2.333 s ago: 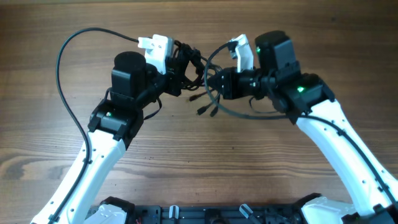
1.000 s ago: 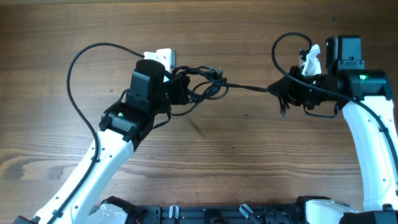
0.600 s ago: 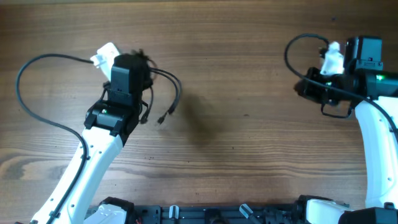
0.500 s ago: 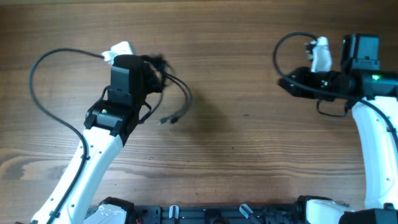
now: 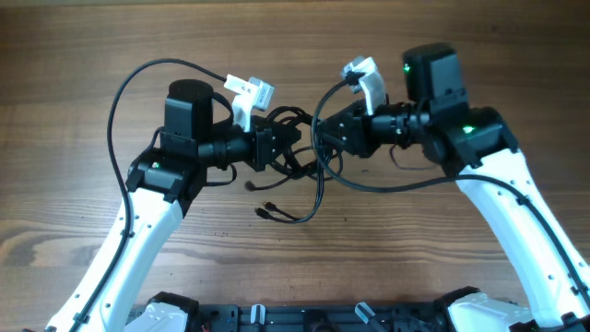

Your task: Untangle cables

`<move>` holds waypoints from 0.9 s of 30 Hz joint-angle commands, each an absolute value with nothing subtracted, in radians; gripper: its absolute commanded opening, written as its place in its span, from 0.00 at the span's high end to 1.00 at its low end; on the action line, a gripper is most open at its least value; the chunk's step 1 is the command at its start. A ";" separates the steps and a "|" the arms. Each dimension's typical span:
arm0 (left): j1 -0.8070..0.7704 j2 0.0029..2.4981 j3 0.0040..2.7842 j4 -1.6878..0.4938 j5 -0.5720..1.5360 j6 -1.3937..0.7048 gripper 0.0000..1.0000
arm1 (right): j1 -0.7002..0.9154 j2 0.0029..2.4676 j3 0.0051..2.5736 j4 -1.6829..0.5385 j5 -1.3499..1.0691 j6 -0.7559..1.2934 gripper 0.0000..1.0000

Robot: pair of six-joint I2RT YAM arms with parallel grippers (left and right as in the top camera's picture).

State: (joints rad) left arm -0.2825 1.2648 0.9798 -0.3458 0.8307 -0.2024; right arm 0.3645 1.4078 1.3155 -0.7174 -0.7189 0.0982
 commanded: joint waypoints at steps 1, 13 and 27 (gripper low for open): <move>-0.284 1.244 0.979 -0.338 0.878 -0.301 0.96 | 0.376 1.402 1.318 -0.690 -0.529 0.319 0.96; -0.352 1.280 0.979 -0.325 0.870 -0.401 0.96 | 0.436 1.413 1.316 -0.667 -0.392 0.447 0.96; -0.365 1.284 0.979 -0.288 0.791 -0.493 0.96 | 0.436 1.422 1.316 -0.847 -0.392 0.442 0.96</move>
